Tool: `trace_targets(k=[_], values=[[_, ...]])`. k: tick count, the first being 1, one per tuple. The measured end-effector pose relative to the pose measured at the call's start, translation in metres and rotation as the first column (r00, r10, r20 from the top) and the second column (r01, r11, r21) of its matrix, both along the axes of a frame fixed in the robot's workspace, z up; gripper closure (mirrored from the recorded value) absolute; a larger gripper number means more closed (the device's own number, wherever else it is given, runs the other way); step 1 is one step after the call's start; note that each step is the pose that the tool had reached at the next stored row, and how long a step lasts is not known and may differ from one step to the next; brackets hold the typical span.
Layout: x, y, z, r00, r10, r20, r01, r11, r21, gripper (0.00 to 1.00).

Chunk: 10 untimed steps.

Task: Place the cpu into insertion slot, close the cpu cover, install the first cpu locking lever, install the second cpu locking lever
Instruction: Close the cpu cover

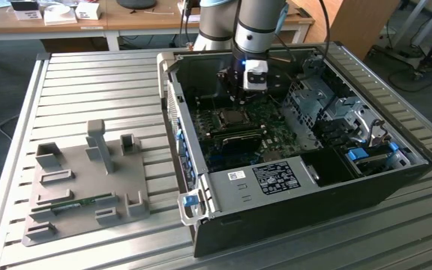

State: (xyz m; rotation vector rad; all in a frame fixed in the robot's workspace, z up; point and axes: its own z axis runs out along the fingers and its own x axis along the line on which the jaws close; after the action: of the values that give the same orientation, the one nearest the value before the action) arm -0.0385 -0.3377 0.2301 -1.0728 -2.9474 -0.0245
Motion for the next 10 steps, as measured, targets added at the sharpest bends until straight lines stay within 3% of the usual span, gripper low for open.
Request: trace_targets(k=[5, 10], values=[[0.0000, 0.0000, -0.0002, 0.9958, 0.091, -0.0001, -0.091, 0.9958, 0.0000, 0.89], [0.0000, 0.0000, -0.0003, 0.9836, 0.180, 0.0000, -0.180, 0.9836, 0.0000, 0.89]])
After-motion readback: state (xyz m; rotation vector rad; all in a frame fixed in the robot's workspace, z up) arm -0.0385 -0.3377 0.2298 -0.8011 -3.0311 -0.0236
